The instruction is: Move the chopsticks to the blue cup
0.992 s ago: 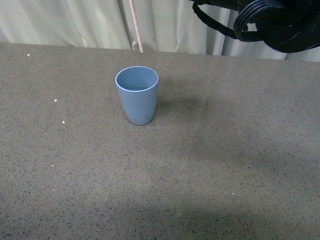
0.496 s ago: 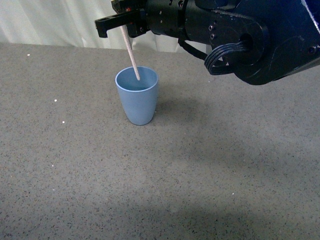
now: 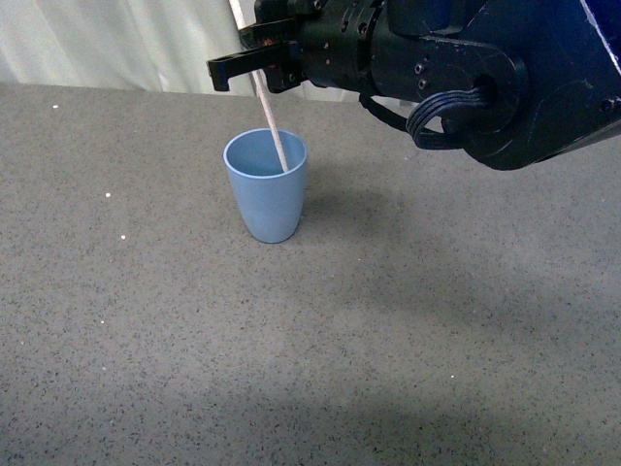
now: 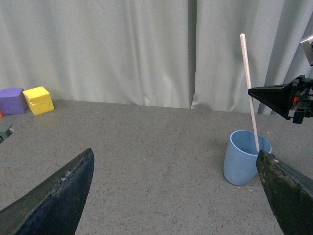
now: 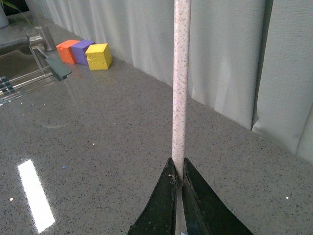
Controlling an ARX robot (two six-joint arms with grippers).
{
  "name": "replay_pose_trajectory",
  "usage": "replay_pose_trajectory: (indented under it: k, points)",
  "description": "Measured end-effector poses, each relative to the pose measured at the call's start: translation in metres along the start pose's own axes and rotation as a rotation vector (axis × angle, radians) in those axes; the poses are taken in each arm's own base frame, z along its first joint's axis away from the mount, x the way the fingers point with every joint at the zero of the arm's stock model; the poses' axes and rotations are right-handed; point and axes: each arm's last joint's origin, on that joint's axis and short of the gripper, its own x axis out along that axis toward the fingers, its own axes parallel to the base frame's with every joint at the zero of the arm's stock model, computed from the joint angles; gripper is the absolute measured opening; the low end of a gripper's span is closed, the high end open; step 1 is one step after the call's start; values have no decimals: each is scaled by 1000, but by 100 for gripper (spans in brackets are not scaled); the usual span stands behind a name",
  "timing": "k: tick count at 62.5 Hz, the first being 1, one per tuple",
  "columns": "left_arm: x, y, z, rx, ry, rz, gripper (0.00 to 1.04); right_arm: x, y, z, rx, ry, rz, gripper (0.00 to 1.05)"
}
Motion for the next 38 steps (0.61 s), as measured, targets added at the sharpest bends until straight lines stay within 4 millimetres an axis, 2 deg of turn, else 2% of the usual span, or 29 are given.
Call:
replay_pose_trajectory:
  k: [14, 16, 38]
  points:
    - [0, 0, 0, 0, 0, 0, 98, 0, 0, -3, 3, 17, -4, 1]
    - [0, 0, 0, 0, 0, 0, 98, 0, 0, -3, 3, 18, -7, 4]
    - [0, 0, 0, 0, 0, 0, 98, -4, -3, -3, -11, -24, -75, 68]
